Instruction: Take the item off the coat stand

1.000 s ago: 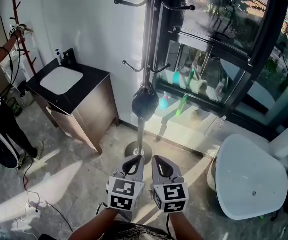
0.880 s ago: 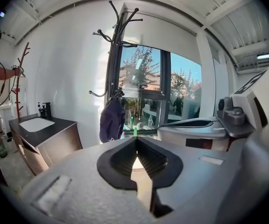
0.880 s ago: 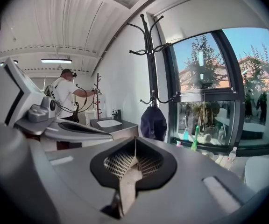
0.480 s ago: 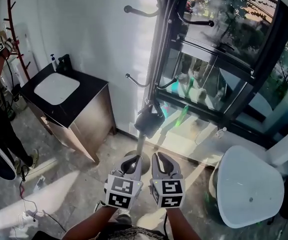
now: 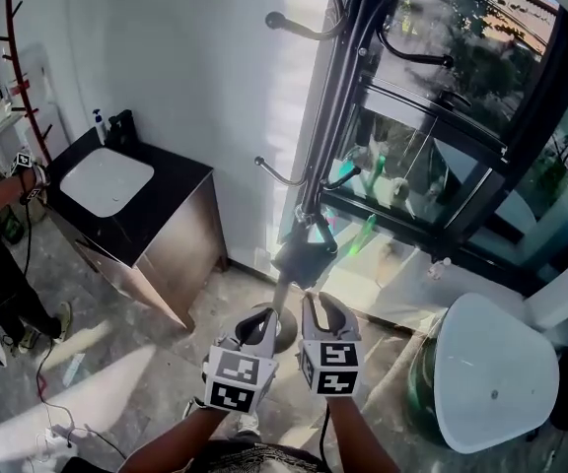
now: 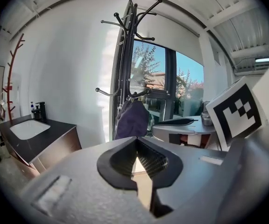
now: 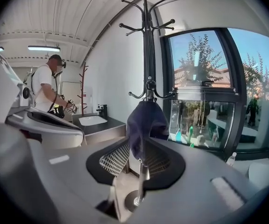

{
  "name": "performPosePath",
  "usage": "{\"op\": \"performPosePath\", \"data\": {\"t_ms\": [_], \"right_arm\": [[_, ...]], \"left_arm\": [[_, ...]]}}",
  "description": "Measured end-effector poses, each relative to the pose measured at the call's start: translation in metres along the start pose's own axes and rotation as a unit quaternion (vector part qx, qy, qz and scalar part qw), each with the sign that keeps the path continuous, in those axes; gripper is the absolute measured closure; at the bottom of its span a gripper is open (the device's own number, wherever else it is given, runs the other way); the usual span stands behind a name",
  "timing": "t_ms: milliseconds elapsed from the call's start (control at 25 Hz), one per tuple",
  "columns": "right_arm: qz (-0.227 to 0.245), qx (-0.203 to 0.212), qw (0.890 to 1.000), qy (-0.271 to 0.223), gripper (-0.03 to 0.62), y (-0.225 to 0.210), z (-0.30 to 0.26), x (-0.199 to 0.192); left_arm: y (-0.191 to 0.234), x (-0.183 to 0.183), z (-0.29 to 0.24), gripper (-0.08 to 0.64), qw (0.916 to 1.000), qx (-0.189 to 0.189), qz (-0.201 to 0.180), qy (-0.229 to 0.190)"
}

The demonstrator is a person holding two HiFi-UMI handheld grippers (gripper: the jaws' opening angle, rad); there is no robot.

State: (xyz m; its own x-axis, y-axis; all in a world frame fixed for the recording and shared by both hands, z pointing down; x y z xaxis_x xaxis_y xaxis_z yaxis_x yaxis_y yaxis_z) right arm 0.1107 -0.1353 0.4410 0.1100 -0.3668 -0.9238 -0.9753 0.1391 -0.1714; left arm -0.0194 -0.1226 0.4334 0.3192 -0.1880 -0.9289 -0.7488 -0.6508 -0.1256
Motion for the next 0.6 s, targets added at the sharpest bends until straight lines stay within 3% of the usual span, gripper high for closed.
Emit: {"op": "performPosePath", "data": {"t_ms": [400, 600], "right_arm": [[0.0, -0.026, 0.999, 0.029, 0.457, -0.014, -0.059, -0.002], [-0.009, -0.03, 0.999, 0.041, 0.457, -0.017, -0.078, -0.011]], "left_arm": [[0.025, -0.001, -0.018, 0.557, 1.0, -0.004, -0.003, -0.004], [0.031, -0.006, -0.028, 0.557, 0.9999, -0.008, -0.004, 0.006]]}}
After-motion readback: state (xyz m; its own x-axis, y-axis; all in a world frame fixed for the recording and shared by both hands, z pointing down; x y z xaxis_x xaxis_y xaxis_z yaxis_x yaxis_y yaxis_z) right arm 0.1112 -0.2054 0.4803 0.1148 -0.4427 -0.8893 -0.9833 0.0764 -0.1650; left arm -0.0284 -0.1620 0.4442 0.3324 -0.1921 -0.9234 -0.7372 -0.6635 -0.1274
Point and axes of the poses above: the fingertips, and each gripper's own axes: z backward along the fingers, y to its left, x out of its top, the point moved 6 cm from there along z, backward along the fingers, and after that the axes turned 13 degrees about -z, right-handed, at the moved point
